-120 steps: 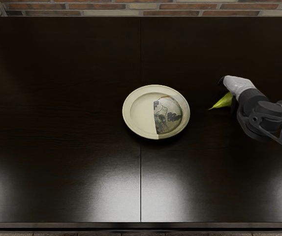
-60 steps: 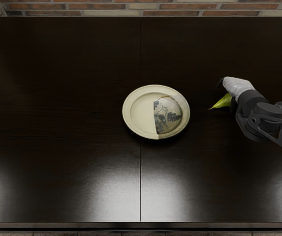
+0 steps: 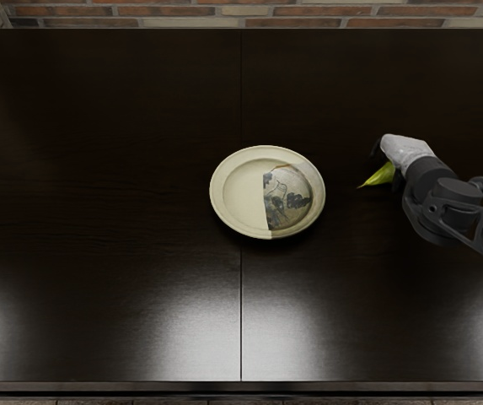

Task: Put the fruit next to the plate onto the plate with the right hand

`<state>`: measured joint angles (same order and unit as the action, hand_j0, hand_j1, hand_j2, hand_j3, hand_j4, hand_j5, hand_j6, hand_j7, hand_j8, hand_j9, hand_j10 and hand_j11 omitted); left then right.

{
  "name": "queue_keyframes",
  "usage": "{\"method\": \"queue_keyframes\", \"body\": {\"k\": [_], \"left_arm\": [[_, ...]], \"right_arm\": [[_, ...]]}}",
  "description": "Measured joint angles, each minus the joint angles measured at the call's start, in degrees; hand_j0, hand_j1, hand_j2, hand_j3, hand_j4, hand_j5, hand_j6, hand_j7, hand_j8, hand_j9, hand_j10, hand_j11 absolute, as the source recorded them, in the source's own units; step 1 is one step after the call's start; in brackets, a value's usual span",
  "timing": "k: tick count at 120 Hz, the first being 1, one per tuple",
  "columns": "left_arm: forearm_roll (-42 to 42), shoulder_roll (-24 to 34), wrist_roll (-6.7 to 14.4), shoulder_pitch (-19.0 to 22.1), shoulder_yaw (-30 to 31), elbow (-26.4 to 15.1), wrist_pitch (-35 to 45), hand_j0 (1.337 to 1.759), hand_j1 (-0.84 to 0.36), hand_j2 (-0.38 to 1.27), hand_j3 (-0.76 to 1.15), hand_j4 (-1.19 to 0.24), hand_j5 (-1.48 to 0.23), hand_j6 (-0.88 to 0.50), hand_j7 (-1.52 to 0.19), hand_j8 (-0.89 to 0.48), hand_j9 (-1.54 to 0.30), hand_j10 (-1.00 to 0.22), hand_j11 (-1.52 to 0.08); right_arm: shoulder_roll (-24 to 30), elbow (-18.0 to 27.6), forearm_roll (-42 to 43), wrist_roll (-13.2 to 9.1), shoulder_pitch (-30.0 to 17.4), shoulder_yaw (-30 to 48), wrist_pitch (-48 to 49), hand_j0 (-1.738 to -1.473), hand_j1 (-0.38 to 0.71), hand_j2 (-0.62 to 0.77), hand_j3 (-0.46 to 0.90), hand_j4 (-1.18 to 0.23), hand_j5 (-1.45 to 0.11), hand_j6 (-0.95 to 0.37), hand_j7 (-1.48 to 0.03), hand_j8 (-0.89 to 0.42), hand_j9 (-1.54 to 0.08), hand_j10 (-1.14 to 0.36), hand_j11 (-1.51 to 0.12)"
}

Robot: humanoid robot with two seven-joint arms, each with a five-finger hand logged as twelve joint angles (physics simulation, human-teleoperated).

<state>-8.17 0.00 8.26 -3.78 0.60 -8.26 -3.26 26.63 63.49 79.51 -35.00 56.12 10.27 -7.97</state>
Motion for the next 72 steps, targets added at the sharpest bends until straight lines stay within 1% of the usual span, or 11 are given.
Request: {"method": "queue_keyframes", "body": {"k": [18,29,42,50,63,72], "left_arm": [[0.00,0.00,0.00,0.00,-0.01,0.00,0.00,1.658,0.33,0.00,0.00,-0.02,-0.03,-0.02,-0.03,-0.02,-0.03,-0.02,-0.03],[0.00,0.00,0.00,0.00,0.00,0.00,-0.01,1.658,0.33,0.00,0.00,-0.02,-0.03,-0.02,-0.03,-0.02,-0.03,-0.02,-0.03],[0.00,0.00,0.00,0.00,-0.01,0.00,-0.01,1.658,0.33,0.00,0.00,-0.02,-0.03,-0.02,-0.03,-0.02,-0.03,-0.02,-0.03],[0.00,0.00,0.00,0.00,-0.01,0.00,-0.01,1.658,0.33,0.00,0.00,-0.02,-0.03,-0.02,-0.03,-0.02,-0.03,-0.02,-0.03],[0.00,0.00,0.00,0.00,-0.01,0.00,-0.01,1.658,0.33,0.00,0.00,-0.02,-0.03,-0.02,-0.03,-0.02,-0.03,-0.02,-0.03],[0.00,0.00,0.00,0.00,-0.01,0.00,-0.02,1.658,0.33,0.00,0.00,-0.02,-0.03,-0.02,-0.03,-0.02,-0.03,-0.02,-0.03]], "right_arm": [[0.00,-0.03,0.03,0.00,-0.22,-0.11,-0.02,-1.658,0.16,-0.07,0.00,-0.46,-0.53,-0.44,-0.56,-0.37,-0.55,-0.36,-0.56],[0.00,-0.30,-0.07,0.00,-0.28,-0.14,-0.02,-1.658,0.17,-0.08,0.00,-0.46,-0.55,-0.45,-0.57,-0.39,-0.56,-0.39,-0.57],[0.00,-0.47,-0.20,0.00,-0.30,-0.15,0.01,-1.658,0.20,-0.08,0.00,-0.49,-0.59,-0.48,-0.61,-0.42,-0.60,-0.43,-0.61],[-0.01,-0.50,-0.29,0.00,-0.30,-0.15,0.04,-1.657,0.21,-0.07,0.00,-0.51,-0.62,-0.50,-0.64,-0.40,-0.63,-0.41,-0.65],[-0.01,-0.53,-0.48,-0.02,-0.30,-0.15,0.09,-1.654,0.23,-0.04,0.00,-0.55,-0.69,-0.54,-0.70,-0.38,-0.70,-0.39,-0.71],[-0.01,-0.54,-0.62,0.00,-0.31,-0.12,0.06,-1.654,0.24,0.04,0.00,-0.59,-0.74,-0.55,-0.75,-0.37,-0.75,-0.40,-0.77]]}}
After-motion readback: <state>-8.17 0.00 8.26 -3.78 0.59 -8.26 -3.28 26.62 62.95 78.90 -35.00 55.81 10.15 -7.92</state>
